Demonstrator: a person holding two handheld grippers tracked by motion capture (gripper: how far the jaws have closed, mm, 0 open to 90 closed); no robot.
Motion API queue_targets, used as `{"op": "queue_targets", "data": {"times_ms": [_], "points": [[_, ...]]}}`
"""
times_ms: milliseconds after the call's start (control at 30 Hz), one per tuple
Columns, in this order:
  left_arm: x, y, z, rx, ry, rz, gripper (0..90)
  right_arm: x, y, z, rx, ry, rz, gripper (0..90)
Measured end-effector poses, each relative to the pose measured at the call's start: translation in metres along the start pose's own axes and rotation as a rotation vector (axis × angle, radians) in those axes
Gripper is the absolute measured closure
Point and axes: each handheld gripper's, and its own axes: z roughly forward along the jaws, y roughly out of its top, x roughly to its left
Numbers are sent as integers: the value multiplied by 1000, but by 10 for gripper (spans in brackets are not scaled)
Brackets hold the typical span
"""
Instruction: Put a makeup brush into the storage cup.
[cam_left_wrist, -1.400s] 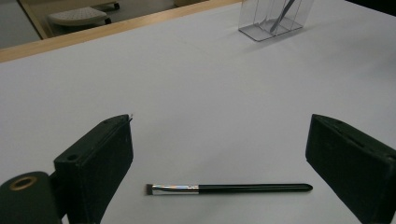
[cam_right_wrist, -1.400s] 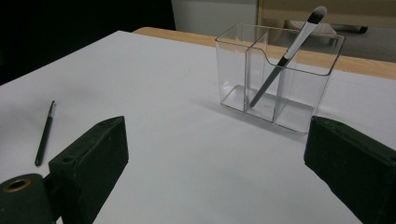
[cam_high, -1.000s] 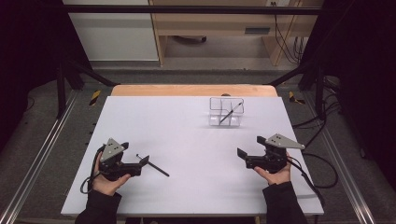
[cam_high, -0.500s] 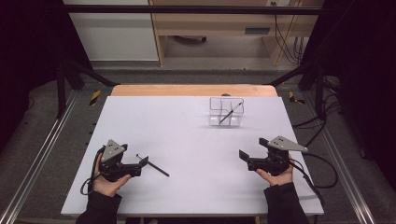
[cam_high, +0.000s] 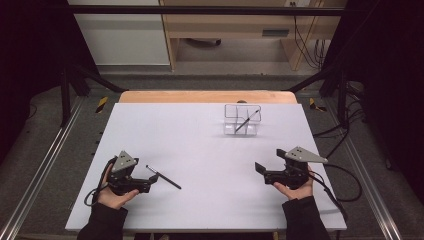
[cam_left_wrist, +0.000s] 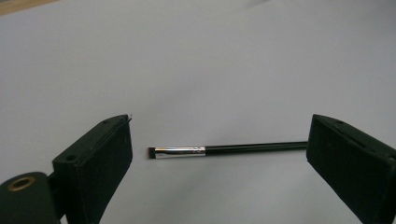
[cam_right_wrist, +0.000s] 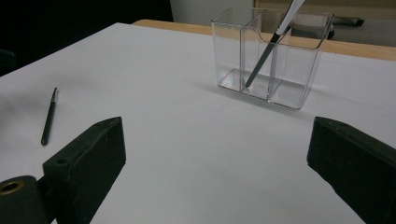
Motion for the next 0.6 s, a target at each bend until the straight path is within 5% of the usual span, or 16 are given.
{"op": "queue_targets", "data": {"times_ms": [600], "points": [[6, 6, 26, 130, -101, 145, 79, 0, -1, 3, 16, 2, -10, 52]]}}
